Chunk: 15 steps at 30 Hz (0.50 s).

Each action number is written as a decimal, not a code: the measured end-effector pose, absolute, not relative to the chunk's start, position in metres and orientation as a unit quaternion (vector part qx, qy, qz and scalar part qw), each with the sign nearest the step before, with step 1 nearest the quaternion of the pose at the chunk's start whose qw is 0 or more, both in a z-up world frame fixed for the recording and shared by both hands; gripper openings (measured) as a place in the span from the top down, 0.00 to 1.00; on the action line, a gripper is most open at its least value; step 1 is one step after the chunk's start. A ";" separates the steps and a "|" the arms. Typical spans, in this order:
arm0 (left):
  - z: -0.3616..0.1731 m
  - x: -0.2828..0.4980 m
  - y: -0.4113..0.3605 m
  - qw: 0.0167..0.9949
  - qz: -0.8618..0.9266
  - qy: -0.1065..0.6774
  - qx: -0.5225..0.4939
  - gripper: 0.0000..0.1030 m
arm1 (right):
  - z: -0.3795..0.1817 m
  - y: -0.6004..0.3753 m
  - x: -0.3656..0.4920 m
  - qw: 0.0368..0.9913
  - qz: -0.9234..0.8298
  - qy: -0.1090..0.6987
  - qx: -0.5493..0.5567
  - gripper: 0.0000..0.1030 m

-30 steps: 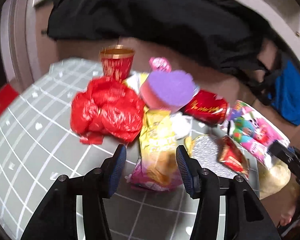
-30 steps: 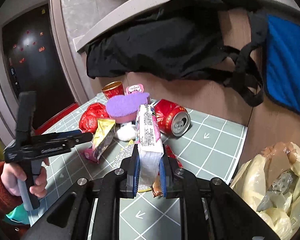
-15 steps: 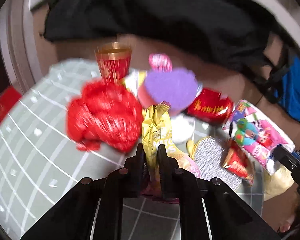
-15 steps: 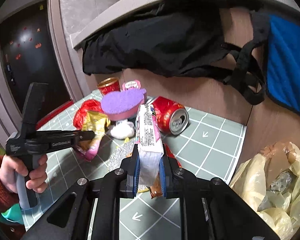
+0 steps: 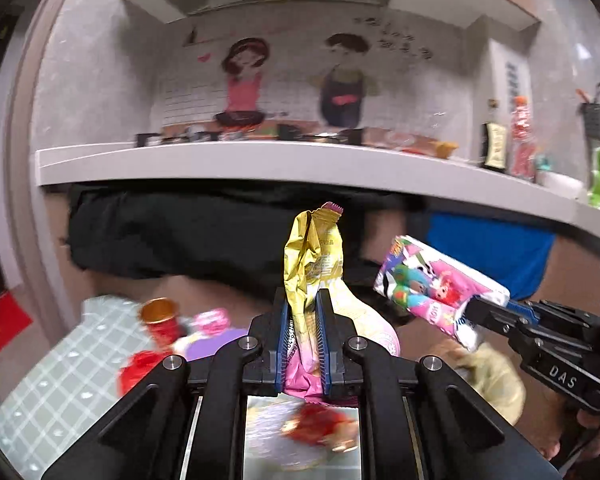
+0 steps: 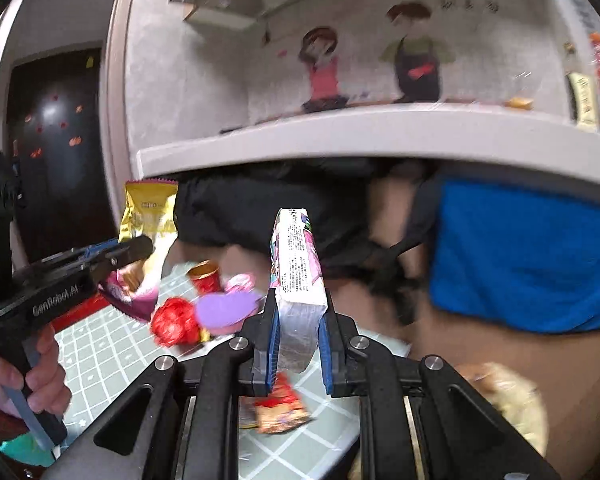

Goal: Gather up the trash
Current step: 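Carry both wrappers over the yellow bin and open both grippers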

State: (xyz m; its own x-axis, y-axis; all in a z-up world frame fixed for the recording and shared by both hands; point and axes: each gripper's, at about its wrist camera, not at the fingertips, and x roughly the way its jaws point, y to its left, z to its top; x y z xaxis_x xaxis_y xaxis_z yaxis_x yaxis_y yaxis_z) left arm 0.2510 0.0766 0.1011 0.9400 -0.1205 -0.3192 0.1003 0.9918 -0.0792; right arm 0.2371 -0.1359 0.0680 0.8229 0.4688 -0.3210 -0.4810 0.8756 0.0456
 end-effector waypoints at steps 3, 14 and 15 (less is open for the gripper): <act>0.094 0.263 0.047 0.980 -0.086 0.177 -0.032 0.87 | 0.079 -0.168 0.233 0.962 0.224 0.153 -0.011 0.85; 0.049 0.308 -0.063 0.950 -0.190 0.246 -0.031 0.87 | 0.062 -0.275 0.255 0.975 0.124 0.184 0.027 0.85; 0.047 0.312 -0.071 0.949 -0.193 0.247 -0.029 0.87 | 0.059 -0.281 0.258 0.975 0.118 0.188 0.030 0.85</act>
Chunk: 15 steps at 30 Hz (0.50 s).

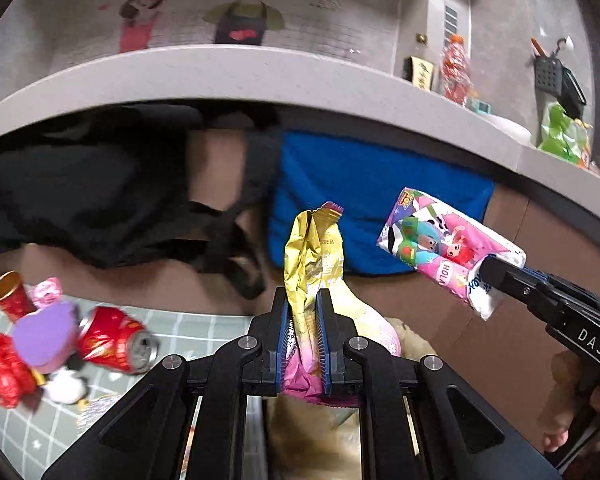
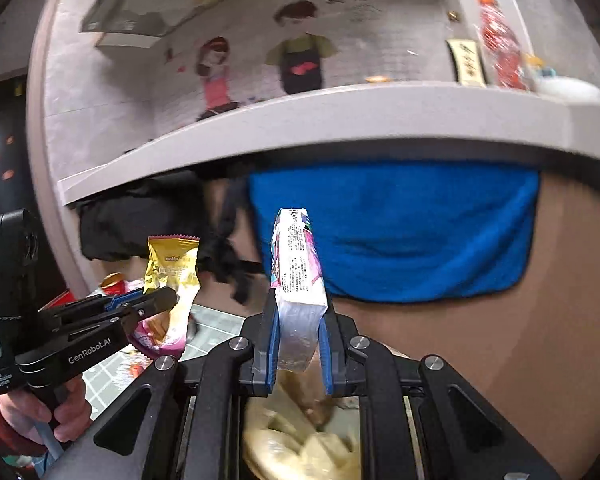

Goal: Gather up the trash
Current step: 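Carry both wrappers over the yellow bin and open both grippers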

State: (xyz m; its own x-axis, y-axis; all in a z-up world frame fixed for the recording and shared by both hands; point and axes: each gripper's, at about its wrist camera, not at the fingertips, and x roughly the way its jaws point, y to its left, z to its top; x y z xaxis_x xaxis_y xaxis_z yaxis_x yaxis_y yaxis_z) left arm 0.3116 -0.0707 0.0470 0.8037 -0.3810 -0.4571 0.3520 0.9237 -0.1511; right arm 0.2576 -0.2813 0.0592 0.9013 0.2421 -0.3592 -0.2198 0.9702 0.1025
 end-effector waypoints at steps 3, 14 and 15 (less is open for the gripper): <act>0.039 0.323 -0.086 0.944 -0.207 0.256 -0.032 0.86 | 0.050 -0.294 0.267 0.974 0.105 0.199 0.035 0.85; -0.014 0.381 -0.081 0.903 -0.229 0.360 -0.052 0.48 | -0.013 -0.325 0.313 0.952 0.075 0.283 0.084 0.78; -0.015 0.383 -0.072 0.902 -0.224 0.364 -0.060 0.48 | -0.017 -0.325 0.313 0.952 0.072 0.286 0.084 0.78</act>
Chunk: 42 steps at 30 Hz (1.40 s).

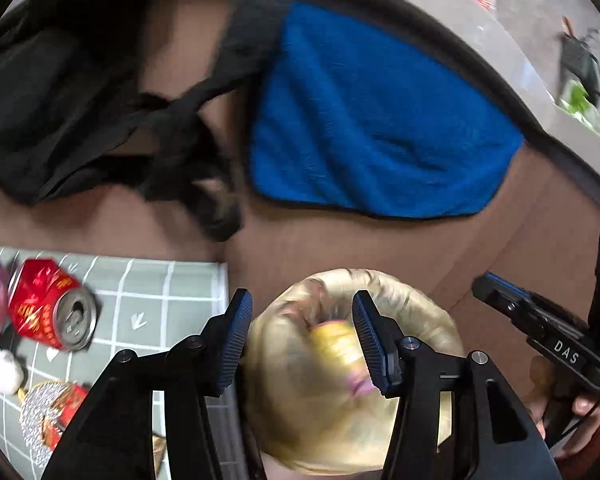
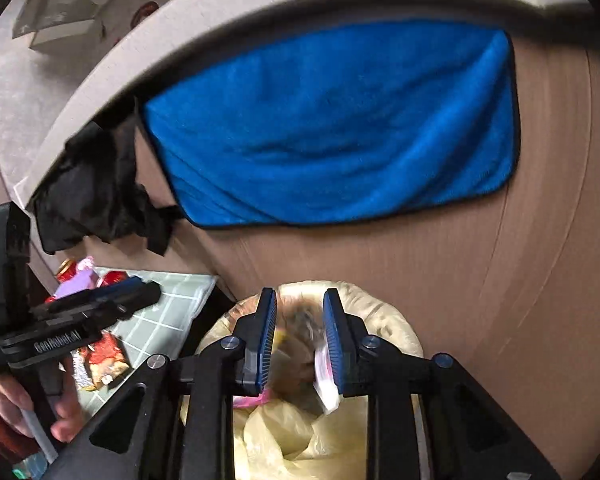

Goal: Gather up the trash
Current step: 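Carry both wrappers over the yellow bin and open both grippers, then grasp the red paper cup with the left gripper while the right grasps a red wrapper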

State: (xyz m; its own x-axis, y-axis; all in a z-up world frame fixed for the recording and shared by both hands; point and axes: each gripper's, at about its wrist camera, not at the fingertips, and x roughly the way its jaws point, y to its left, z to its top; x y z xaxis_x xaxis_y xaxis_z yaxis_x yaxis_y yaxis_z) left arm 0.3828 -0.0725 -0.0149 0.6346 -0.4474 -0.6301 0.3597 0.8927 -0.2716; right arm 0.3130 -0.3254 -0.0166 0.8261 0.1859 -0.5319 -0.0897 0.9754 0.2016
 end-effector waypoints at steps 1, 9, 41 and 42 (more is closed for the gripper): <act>-0.014 0.383 -0.066 0.902 -0.220 0.365 -0.066 0.48 | -0.018 -0.324 0.312 0.952 0.071 0.286 0.084 0.78; 0.002 0.370 0.008 0.930 -0.148 0.330 -0.066 0.48 | 0.011 -0.276 0.300 0.964 0.092 0.245 0.044 0.78; -0.055 0.461 0.362 0.875 0.046 0.386 -0.289 0.49 | -0.027 -0.013 0.328 0.909 0.275 0.304 -0.079 0.78; -0.059 0.465 0.359 0.872 0.045 0.394 -0.287 0.49 | -0.028 -0.013 0.330 0.906 0.279 0.309 -0.079 0.78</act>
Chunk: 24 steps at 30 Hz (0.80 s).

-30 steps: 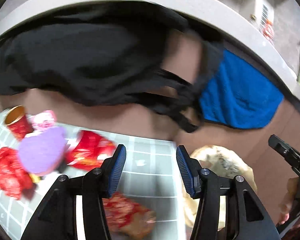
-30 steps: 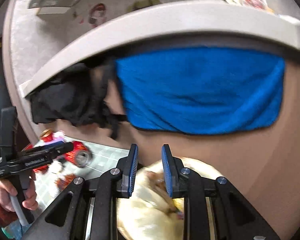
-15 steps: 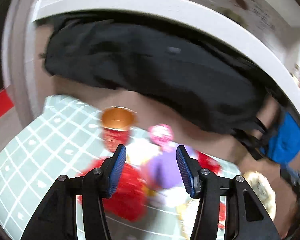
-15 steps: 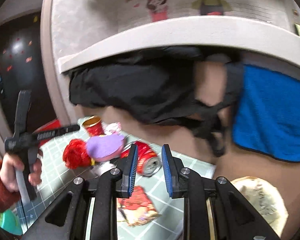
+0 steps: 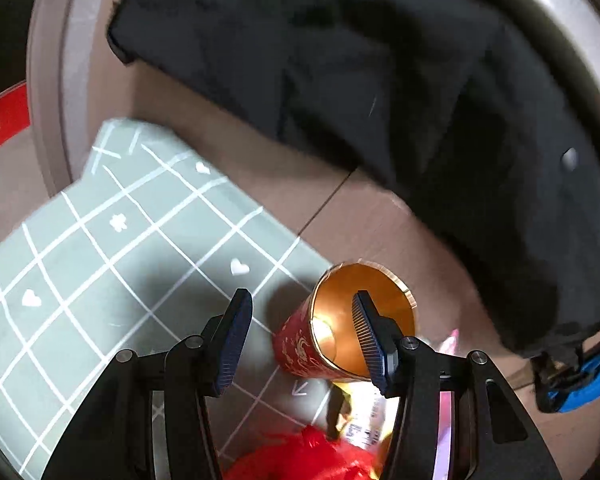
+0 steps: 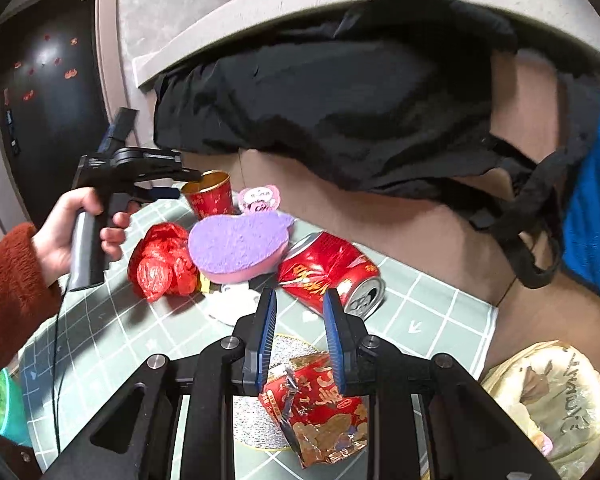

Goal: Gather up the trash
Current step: 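Grasp the red paper cup with the left gripper while the right grasps a red wrapper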

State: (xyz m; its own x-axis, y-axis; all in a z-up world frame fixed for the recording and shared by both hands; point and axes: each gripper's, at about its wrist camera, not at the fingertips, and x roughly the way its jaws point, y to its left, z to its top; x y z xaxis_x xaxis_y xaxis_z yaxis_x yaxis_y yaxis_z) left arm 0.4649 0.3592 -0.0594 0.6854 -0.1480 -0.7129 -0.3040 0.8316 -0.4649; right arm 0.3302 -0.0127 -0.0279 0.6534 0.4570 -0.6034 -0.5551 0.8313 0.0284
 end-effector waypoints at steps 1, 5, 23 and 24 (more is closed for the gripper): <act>-0.065 0.467 0.356 0.868 0.044 0.404 -0.286 0.49 | -0.029 -0.012 0.332 0.903 0.283 0.312 -0.080 0.78; -0.072 0.466 0.348 0.867 0.059 0.422 -0.259 0.81 | -0.039 -0.011 0.334 0.892 0.302 0.327 -0.081 0.78; -0.004 0.307 0.316 0.919 -0.009 0.332 -0.213 0.97 | -0.068 -0.063 0.330 0.878 0.305 0.368 -0.033 0.77; -0.003 0.300 0.311 0.918 -0.014 0.334 -0.214 0.97 | -0.071 -0.066 0.335 0.876 0.305 0.374 -0.019 0.77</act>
State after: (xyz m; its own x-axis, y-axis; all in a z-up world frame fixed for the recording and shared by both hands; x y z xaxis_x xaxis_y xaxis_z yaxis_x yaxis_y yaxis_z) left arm 0.3001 0.3113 -0.0034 0.7759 -0.1695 -0.6077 -0.1170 0.9079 -0.4025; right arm 0.3347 -0.0659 -0.0713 0.5346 0.5199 -0.6662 -0.5486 0.8132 0.1943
